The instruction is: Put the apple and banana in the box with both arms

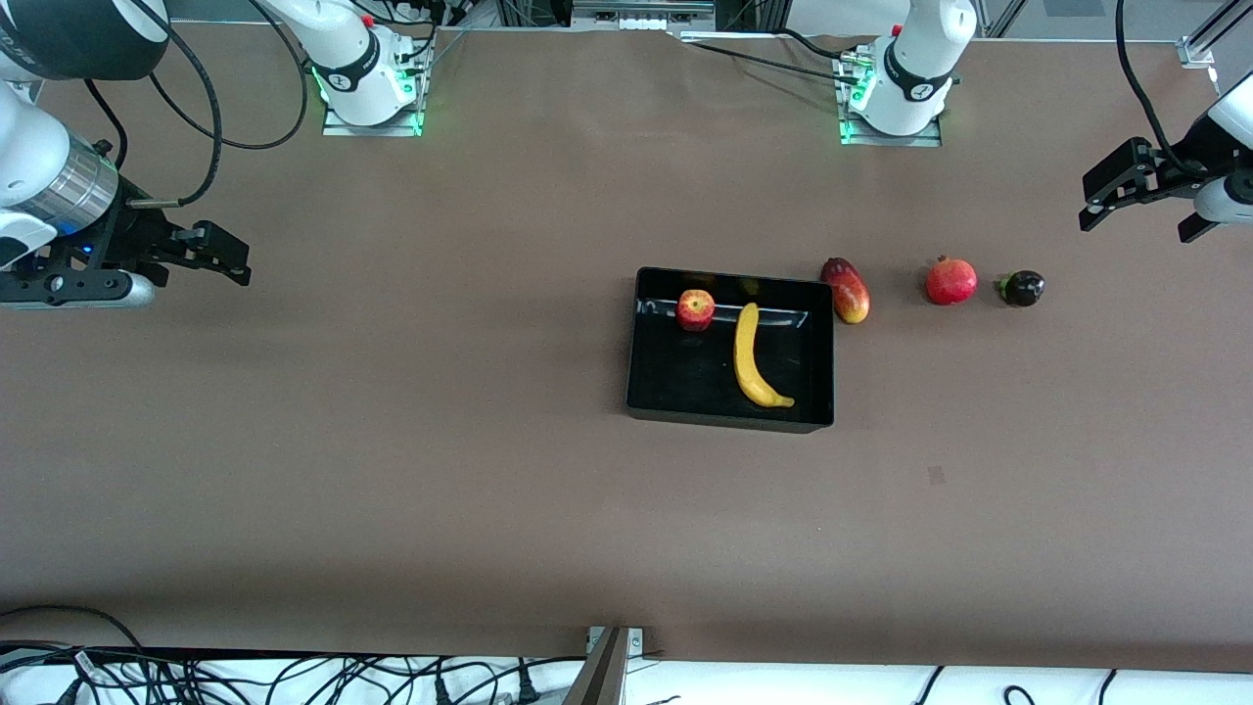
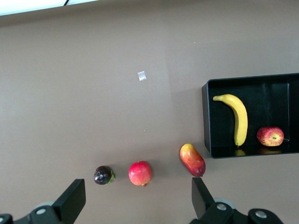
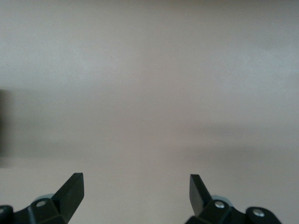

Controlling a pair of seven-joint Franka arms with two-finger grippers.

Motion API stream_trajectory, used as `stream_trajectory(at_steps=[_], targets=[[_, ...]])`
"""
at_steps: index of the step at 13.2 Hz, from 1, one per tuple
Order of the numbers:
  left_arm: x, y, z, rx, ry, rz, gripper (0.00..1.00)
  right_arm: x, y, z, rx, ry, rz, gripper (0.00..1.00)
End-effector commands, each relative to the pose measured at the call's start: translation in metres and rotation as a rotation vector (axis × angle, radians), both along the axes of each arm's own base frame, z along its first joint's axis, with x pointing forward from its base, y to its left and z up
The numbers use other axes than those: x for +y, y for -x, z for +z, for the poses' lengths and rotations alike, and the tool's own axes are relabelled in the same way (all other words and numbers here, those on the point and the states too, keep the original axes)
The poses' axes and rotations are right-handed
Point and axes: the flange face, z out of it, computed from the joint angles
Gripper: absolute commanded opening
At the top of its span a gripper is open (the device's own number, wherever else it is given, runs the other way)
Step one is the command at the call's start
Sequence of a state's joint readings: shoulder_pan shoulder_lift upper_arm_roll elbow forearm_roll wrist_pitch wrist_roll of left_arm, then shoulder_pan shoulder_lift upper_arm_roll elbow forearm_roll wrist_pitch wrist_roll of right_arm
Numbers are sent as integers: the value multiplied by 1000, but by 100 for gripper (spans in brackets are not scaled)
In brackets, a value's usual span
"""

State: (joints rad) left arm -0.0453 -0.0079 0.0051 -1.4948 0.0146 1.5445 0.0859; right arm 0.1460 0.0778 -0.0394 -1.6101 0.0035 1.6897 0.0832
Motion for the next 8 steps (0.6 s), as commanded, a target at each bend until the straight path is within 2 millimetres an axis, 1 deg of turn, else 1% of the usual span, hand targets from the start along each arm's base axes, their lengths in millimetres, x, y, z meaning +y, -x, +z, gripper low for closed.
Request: stream_trajectory(at_steps=[1, 2, 4, 5, 6, 7, 8], targets=[[16, 4, -4, 11, -16, 31, 100, -2, -2, 5, -12, 11, 7, 100], [21, 5, -3, 14, -14, 40, 100, -2, -3, 4, -10, 11, 7, 100], [23, 7, -3, 27, -13, 43, 100, -2, -2, 5, -12, 11, 7, 100], [20, 7, -4, 28, -13, 39, 100, -2, -2, 5, -12, 11, 6, 100], [24, 7, -3, 30, -9, 45, 100, -2, -2, 5, -12, 11, 7, 100], [23, 8, -3, 36, 9, 44, 100, -2, -2, 5, -12, 11, 6, 100], [26, 7, -4, 38, 18, 47, 100, -2, -2, 5, -12, 11, 6, 100]])
